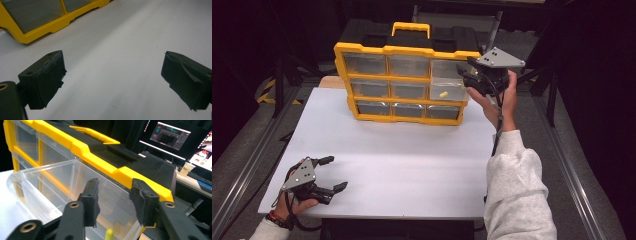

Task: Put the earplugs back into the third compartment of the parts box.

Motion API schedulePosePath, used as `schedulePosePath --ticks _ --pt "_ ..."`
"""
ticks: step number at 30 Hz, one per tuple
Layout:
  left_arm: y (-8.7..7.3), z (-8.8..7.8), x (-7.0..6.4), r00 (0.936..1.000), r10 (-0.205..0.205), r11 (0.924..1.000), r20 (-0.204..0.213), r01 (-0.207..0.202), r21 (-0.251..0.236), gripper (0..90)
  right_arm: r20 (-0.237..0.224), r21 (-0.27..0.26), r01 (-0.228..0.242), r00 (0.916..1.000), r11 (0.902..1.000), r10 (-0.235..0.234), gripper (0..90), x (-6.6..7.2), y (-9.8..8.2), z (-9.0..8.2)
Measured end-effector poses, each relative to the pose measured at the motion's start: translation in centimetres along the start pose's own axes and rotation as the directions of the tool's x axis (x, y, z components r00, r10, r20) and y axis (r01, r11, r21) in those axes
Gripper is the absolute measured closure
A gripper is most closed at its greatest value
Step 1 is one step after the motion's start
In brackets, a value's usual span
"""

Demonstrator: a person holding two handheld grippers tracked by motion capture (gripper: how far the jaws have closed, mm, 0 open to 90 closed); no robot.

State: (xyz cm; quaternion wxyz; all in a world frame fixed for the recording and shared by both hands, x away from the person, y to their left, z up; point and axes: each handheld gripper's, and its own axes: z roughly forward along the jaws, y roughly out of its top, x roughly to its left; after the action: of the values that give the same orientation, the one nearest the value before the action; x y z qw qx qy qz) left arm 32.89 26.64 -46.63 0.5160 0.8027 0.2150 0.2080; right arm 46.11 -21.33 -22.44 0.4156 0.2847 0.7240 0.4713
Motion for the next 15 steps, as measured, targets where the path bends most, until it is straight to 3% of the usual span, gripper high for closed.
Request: schedulePosePath --ticks 5,6,7,15 --pt "0.0 0.0 0.1 1.0 -0.003 1.0 0.0 0.003 -0.004 6.4 0.008 -0.043 -0.008 0.9999 0.999 0.008 49.8 0.3 -0.1 -1.0" --pt "0.0 0.0 0.1 1.0 -0.004 1.0 -0.002 0.004 -0.003 6.4 -0.03 -0.071 -0.013 0.9995 0.9974 0.011 43.1 0.5 -0.4 -1.5" --pt "0.1 0.0 0.1 1.0 -0.002 1.0 -0.003 0.002 -0.002 6.4 -0.041 -0.079 -0.011 0.9991 0.9968 0.008 42.4 0.6 -0.5 -1.7" --pt "0.1 0.0 0.2 0.9999 -0.006 1.0 -0.008 0.006 -0.003 6.4 -0.026 -0.136 -0.007 0.9997 0.9906 0.004 31.9 1.2 -1.4 -3.8"
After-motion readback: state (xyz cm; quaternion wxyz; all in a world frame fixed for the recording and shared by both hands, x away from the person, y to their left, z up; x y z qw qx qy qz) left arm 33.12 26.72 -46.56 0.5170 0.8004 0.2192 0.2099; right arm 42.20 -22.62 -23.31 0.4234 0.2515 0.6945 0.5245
